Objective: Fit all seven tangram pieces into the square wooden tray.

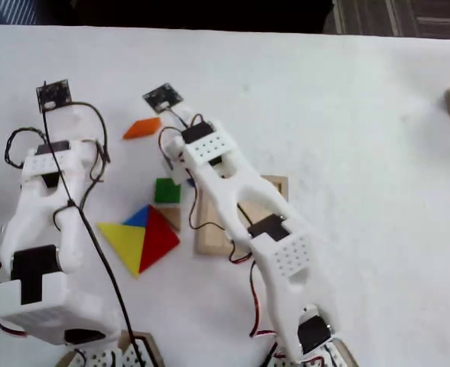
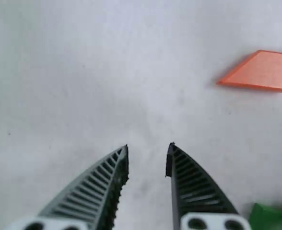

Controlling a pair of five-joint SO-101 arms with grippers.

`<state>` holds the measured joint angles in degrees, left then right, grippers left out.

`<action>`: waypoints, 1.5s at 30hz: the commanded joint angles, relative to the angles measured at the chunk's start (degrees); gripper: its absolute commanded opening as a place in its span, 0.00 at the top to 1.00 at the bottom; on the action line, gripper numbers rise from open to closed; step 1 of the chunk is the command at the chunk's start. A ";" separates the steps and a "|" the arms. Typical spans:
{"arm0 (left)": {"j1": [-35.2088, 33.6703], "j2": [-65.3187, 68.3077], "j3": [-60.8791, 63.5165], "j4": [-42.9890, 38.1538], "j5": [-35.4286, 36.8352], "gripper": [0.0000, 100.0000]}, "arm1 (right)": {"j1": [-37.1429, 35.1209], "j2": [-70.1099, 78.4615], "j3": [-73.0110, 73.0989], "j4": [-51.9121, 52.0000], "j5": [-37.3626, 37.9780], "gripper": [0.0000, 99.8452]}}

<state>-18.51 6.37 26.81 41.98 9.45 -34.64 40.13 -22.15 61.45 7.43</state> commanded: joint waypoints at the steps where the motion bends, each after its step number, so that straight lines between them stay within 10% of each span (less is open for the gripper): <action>1: -0.57 -3.21 -0.26 -1.41 0.53 0.85 | 0.57 0.57 -4.13 0.31 1.14 0.77; 13: -0.57 -3.21 -0.26 -1.41 0.53 0.85 | -1.27 2.33 -5.27 1.01 6.68 0.80; 19: -0.57 -3.21 -0.26 -1.32 0.53 0.85 | -0.92 1.98 -5.19 1.10 6.77 0.98; 45: -0.57 -3.21 -0.26 -1.49 0.53 0.85 | 8.92 -14.90 -3.52 27.56 2.20 0.98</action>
<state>-18.51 6.37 26.81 41.98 9.45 -26.99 30.20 -27.08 88.35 10.95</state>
